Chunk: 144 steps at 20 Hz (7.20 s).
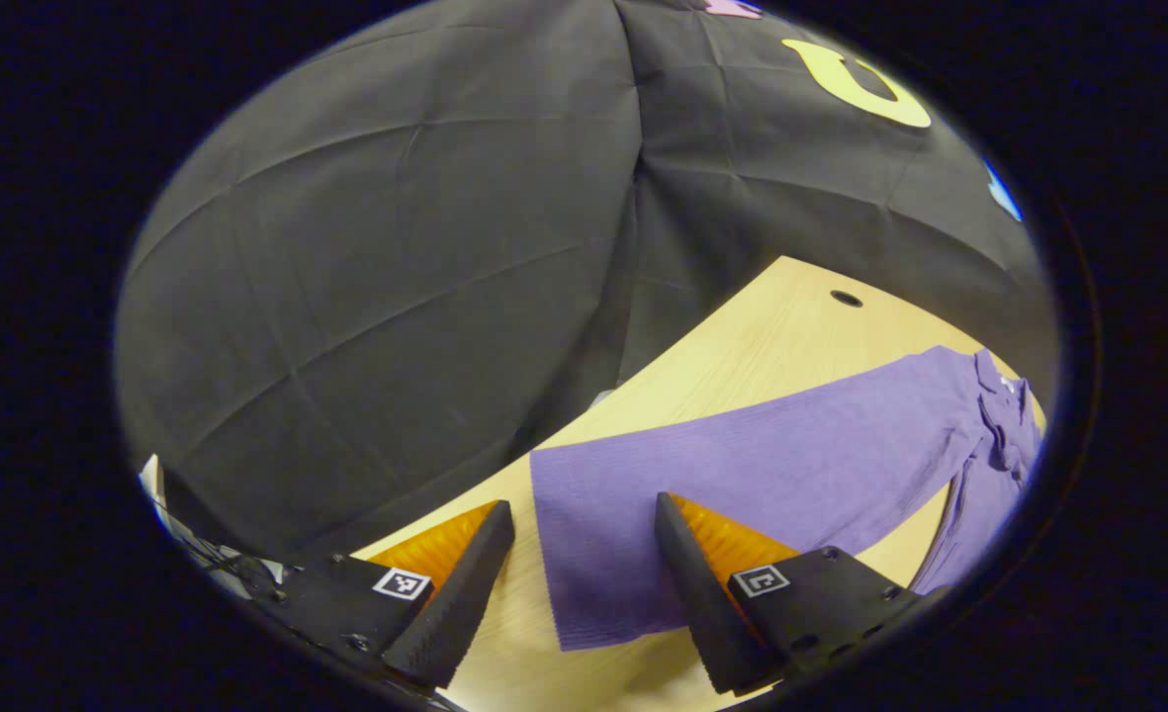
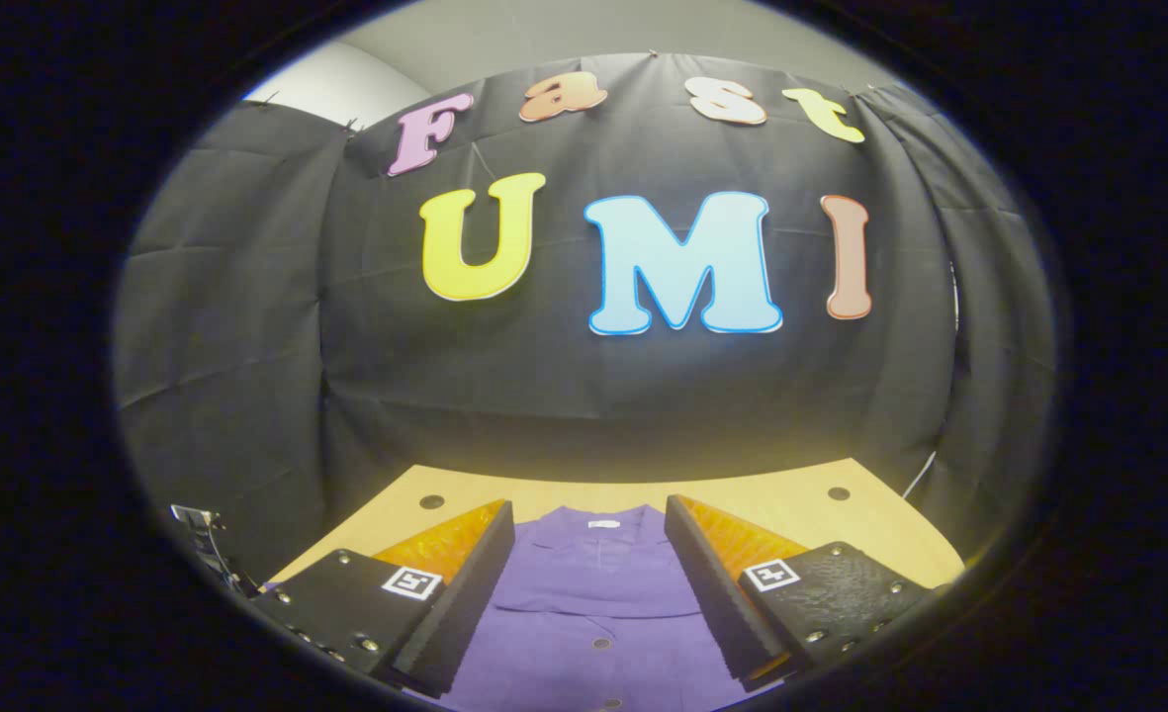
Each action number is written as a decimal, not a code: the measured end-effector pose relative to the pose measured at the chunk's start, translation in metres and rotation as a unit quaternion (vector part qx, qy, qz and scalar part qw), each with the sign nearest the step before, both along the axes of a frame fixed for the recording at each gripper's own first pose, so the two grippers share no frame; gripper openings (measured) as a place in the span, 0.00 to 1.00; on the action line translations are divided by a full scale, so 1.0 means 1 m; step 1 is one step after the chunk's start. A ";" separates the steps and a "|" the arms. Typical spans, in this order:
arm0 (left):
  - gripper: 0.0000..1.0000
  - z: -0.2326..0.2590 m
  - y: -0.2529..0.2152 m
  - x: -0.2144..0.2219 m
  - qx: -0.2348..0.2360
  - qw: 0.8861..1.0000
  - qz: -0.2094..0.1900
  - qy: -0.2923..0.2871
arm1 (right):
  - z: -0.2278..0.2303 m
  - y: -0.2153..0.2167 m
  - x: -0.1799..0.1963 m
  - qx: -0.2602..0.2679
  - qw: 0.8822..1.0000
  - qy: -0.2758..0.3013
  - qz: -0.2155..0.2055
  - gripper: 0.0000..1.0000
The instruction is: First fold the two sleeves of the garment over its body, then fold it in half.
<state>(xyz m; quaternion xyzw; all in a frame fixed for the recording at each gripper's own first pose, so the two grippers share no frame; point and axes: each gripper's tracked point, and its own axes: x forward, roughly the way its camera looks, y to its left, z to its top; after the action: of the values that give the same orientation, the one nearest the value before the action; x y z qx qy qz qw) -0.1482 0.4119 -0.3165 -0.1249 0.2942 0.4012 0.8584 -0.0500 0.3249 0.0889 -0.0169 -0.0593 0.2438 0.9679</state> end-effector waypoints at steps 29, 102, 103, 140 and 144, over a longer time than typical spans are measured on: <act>0.05 0.167 -0.171 0.155 0.029 0.962 -0.228 -0.147 | -0.012 -0.185 0.017 0.037 0.994 0.034 -0.098 0.95; 0.96 0.093 -0.347 -0.030 0.000 0.891 -0.451 -0.052 | -0.253 -0.277 -0.031 -0.059 0.969 0.220 -0.090 0.94; 0.95 0.088 -0.338 -0.039 -0.002 0.892 -0.449 -0.046 | -0.259 -0.276 -0.032 -0.056 0.968 0.226 -0.091 0.94; 0.11 0.008 -0.326 -0.098 -0.045 0.909 -0.414 0.025 | -0.344 -0.243 -0.024 -0.070 0.939 0.321 -0.098 0.07; 0.05 0.023 -0.329 -0.097 -0.060 0.922 -0.380 0.036 | -0.336 -0.235 -0.029 -0.019 0.931 0.361 -0.045 0.03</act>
<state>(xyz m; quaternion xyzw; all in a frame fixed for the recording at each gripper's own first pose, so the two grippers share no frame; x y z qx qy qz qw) -0.2448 0.0834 -0.2933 -0.0402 0.3738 0.0306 0.9261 -0.0792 0.0897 -0.2476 0.0514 0.3000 0.1912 0.9332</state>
